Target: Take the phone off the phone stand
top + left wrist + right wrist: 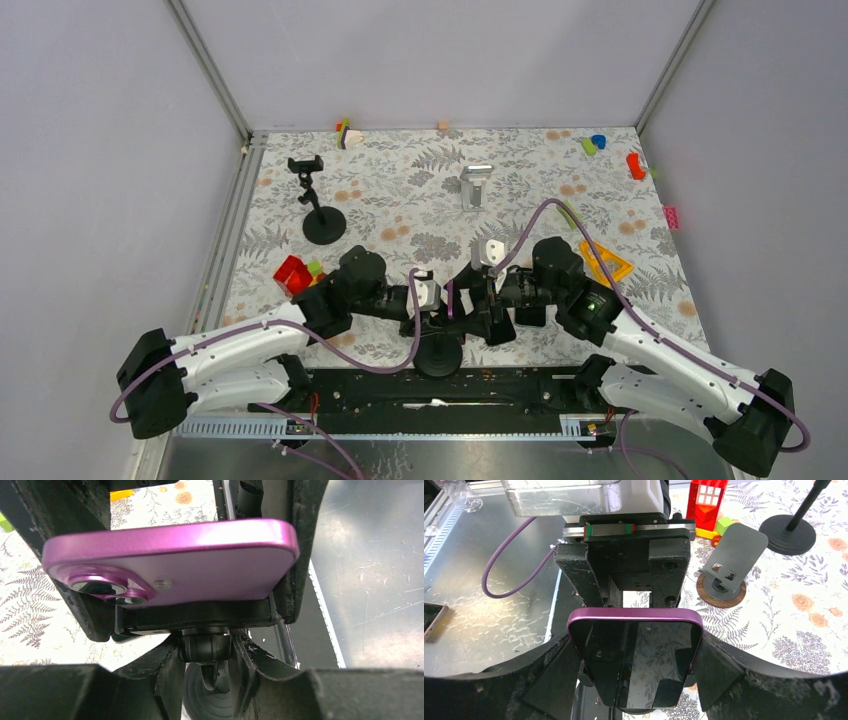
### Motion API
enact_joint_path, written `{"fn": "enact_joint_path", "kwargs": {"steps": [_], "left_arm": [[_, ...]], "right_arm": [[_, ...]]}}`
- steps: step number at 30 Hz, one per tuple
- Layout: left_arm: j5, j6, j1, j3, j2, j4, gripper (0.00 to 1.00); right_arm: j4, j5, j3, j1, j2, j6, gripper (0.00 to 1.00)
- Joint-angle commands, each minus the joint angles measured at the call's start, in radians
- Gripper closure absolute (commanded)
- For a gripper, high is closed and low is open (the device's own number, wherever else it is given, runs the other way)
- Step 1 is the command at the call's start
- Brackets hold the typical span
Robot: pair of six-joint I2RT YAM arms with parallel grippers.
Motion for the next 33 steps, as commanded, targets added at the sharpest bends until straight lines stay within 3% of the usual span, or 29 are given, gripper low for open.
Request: {"fn": "enact_joint_path", "kwargs": {"steps": [1, 22, 27, 33], "left_arm": [[0.197, 0.012, -0.087, -0.016, -0.013, 0.103, 1.00], [0.210, -0.029, -0.211, -0.017, 0.050, 0.182, 1.00], [0.100, -0.052, -0.210, -0.024, 0.040, 0.174, 1.00], [-0.086, -0.165, -0.187, -0.039, 0.059, 0.274, 0.97]], "right_arm": [[-0.006, 0.152, 0.020, -0.107, 0.058, -0.123, 1.00], [0.096, 0.130, 0.053, -0.194, 0.189, -0.150, 1.00], [0.095, 0.139, 0.041, -0.194, 0.161, -0.121, 1.00], [0.134, 0.144, -0.018, -0.192, 0.104, -0.008, 1.00]]}}
